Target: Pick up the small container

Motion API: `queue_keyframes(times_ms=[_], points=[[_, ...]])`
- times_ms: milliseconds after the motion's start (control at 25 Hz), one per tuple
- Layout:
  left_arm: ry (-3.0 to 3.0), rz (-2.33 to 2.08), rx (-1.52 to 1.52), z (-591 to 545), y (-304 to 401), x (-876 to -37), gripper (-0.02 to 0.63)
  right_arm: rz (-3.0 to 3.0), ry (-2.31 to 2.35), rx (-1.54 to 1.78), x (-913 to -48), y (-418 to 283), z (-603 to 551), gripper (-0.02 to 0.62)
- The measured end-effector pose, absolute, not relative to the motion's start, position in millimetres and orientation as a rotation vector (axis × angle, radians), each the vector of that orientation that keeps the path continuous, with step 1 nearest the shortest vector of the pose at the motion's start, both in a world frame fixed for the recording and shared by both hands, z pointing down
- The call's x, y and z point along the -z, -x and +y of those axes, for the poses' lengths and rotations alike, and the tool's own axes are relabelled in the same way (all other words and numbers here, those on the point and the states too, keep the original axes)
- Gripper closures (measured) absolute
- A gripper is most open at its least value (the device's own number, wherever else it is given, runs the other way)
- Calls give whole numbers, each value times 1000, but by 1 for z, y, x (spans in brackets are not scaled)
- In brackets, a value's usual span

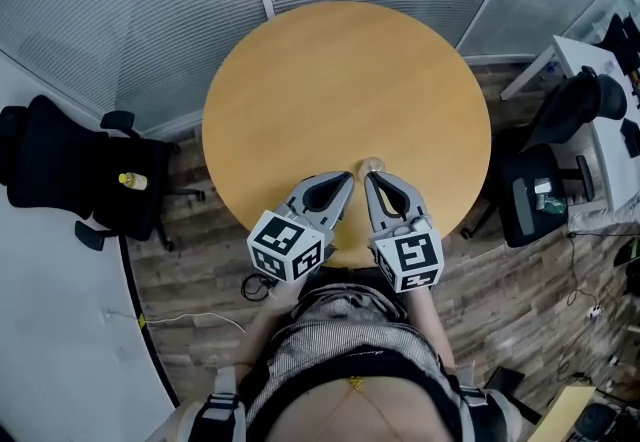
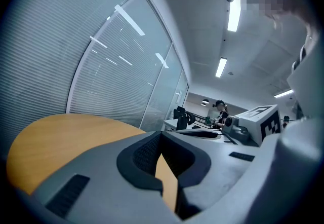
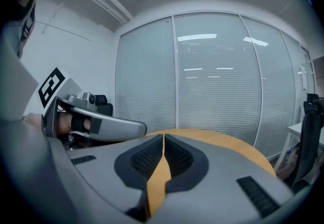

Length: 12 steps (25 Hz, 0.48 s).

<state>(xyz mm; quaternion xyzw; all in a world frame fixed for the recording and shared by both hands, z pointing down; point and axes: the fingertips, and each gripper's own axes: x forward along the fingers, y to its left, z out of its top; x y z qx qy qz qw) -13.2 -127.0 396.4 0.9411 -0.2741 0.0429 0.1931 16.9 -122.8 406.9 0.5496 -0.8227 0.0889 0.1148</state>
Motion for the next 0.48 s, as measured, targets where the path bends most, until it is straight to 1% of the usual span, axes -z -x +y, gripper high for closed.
queue_keyframes(times_ms=[480], points=[[-2595,-884,-111,-157,-41,-392,601,-2527,-1455,-238,-397,-69,-159,574]])
